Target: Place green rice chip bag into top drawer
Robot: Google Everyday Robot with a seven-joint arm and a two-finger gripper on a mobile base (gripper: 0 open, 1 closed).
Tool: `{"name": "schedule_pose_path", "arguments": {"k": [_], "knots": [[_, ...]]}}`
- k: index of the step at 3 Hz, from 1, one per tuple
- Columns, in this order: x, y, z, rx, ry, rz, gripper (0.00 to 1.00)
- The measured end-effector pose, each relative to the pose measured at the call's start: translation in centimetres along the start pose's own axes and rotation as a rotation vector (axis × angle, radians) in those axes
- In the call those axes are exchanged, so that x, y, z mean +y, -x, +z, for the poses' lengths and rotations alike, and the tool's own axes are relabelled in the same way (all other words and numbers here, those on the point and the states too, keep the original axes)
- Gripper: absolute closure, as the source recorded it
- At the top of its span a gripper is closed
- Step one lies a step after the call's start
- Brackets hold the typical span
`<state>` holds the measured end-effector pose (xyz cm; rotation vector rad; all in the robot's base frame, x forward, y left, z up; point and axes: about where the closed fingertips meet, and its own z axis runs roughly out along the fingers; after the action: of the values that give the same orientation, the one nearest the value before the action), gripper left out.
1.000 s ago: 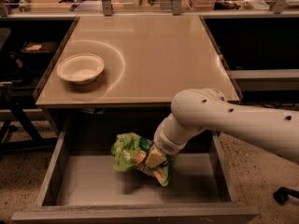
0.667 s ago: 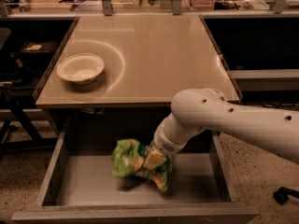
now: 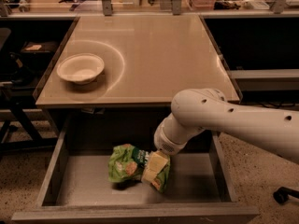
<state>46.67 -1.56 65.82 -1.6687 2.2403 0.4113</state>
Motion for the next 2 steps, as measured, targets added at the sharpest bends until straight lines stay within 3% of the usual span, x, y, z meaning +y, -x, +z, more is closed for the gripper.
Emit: {"name": "schedule_pose_path", "arguments": {"k": [1,2], "knots": [[-0.2,-0.2,-2.5,0.002,-0.043,0.002,0.00],[-0.3,-2.8,-8.6,0.046,-0.152,0.073,0.00]]}}
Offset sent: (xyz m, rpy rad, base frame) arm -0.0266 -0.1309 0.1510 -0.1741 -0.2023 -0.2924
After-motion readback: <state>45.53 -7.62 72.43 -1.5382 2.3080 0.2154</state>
